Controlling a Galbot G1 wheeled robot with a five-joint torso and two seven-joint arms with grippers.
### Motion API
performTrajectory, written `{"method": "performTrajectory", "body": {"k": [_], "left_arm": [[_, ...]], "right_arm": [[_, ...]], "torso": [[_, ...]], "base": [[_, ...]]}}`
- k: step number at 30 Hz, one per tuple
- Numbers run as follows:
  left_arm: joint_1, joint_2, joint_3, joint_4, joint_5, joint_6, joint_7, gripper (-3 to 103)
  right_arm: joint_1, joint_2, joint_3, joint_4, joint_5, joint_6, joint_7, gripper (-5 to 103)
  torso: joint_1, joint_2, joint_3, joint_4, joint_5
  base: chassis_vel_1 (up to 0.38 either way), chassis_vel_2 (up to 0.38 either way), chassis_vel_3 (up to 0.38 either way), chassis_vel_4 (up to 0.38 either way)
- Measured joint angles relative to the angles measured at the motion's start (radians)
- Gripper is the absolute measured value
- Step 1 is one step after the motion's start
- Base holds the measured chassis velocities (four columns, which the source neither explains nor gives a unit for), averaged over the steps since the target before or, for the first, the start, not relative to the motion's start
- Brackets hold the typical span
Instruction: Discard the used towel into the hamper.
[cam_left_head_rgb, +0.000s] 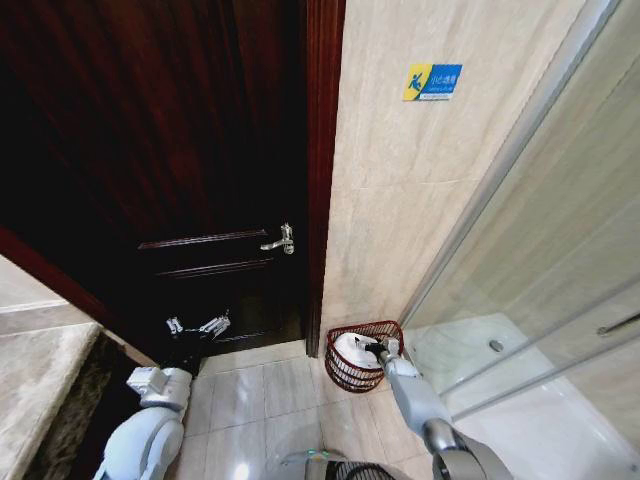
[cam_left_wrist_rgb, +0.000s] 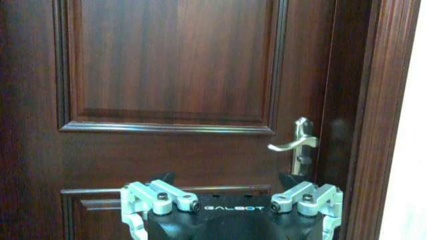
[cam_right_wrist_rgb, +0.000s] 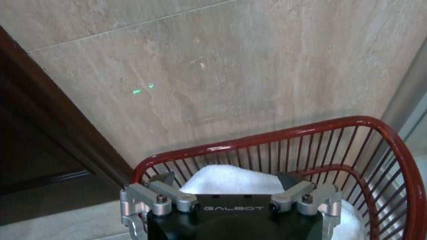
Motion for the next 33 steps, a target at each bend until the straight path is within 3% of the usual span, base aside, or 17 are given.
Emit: {"method": "performTrajectory", "body": {"k": [14,19,23,27,33], "left_arm": [[0.000,0.000,0.000,0.000,0.000,0.000,0.000,100],[0.000,0.000,0.000,0.000,0.000,0.000,0.000,100],[0.000,0.000,0.000,0.000,0.000,0.000,0.000,100],[0.000,0.000,0.000,0.000,0.000,0.000,0.000,100],[0.000,0.000,0.000,0.000,0.000,0.000,0.000,100]], "right_arm": [[-0.024,0.019,0.024,-0.016,-0.025,0.008,0.001,100],[-0.077,0.015,0.018,0.047,0.017,-0.002,0.015,100],[-0.150,0.000,-0.009,0.170,0.095,-0.028,0.024,100],[-0.274,-0.046,-0.058,0.420,0.243,-0.088,0.062,100],[-0.372,-0.081,-0.037,0.617,0.224,-0.056,0.078,101]], "torso": [[0.000,0.000,0.000,0.0000,0.0000],[0.000,0.000,0.000,0.0000,0.0001],[0.000,0.000,0.000,0.0001,0.0001],[0.000,0.000,0.000,0.0001,0.0001],[0.000,0.000,0.000,-0.0001,-0.0001]], "base": [[0.000,0.000,0.000,0.000],[0.000,0.000,0.000,0.000],[0.000,0.000,0.000,0.000],[0.000,0.000,0.000,0.000],[0.000,0.000,0.000,0.000]]}}
